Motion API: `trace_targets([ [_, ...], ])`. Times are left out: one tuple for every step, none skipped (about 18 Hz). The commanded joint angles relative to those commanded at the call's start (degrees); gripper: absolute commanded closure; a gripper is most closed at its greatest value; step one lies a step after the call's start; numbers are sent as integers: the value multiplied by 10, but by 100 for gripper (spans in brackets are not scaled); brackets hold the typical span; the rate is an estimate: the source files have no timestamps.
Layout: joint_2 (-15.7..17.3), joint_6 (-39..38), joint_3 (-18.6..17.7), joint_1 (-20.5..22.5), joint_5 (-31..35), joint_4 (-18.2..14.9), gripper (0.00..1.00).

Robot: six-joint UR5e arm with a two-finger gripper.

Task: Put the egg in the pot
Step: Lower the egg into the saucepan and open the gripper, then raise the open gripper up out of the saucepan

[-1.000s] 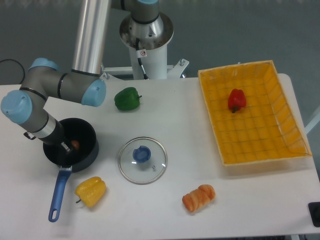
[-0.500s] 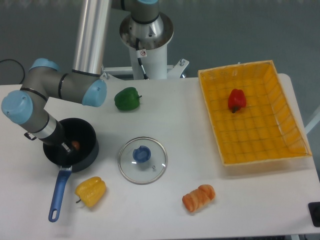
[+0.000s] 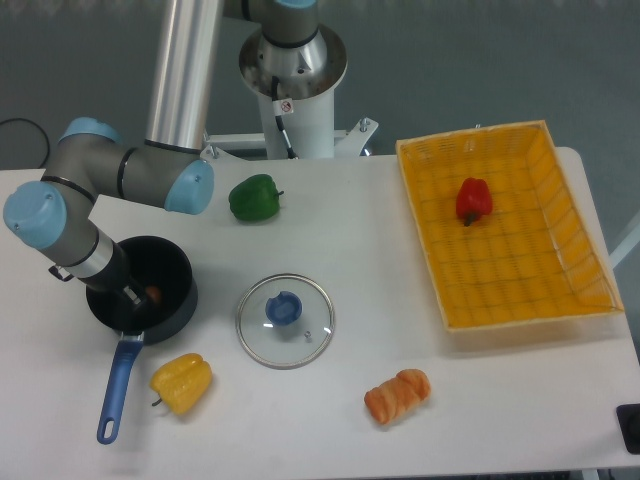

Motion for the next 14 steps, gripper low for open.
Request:
trace_targets([
  [3,1,0,0,0,-1,31],
  [7,2,0,0,-1,-1,31],
  [13,3,0,0,-1,-1,31],
  [18,3,0,0,-1,-1,31],
  [24,4,0,0,-2,-2,31],
  [29,4,0,1,-3,-3,31],
  [33,4,0,3,-3,-4,31],
  [37,4,0,4,-3,-4,31],
  [38,4,0,4,-4,-5,31],
  [40,4,0,4,-3,-5,31],
  [42,4,0,4,-3,-6,32],
  [46,4,0,5,-4,-6,32],
  [52,4,0,6,-4,-8,33],
  [59,4,0,10,-4,-11,33],
])
